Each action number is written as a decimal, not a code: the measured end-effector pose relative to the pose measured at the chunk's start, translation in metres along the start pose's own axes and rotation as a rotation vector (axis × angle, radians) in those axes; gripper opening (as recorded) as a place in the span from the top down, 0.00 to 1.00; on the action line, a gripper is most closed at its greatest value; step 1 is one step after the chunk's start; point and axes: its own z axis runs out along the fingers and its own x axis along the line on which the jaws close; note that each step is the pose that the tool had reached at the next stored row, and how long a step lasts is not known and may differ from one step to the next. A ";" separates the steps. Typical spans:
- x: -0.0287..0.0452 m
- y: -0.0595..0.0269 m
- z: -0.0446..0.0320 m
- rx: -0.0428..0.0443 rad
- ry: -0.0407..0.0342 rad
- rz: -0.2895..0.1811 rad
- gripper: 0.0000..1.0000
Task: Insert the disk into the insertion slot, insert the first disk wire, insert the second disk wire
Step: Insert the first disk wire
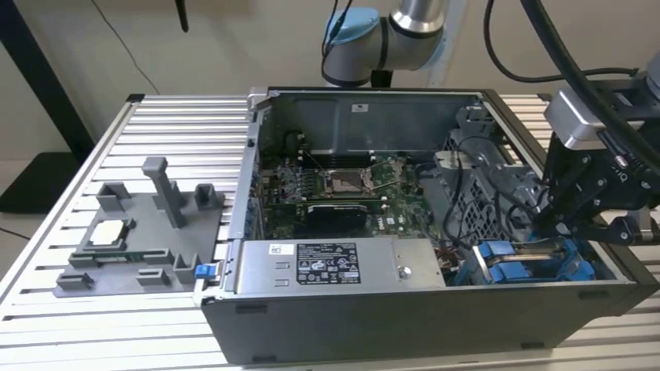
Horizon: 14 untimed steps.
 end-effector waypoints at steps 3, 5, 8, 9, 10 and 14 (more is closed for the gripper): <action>0.0003 -0.0030 0.0018 0.0000 0.0004 0.000 1.00; 0.0004 -0.0054 0.0033 0.0000 0.0003 0.000 1.00; 0.0006 -0.0084 0.0053 0.0000 0.0001 0.000 1.00; 0.0007 -0.0088 0.0058 0.0000 0.0002 0.000 1.00; 0.0008 -0.0090 0.0062 0.0002 0.0002 0.000 1.00; 0.0011 -0.0100 0.0084 0.0012 0.0002 -0.001 1.00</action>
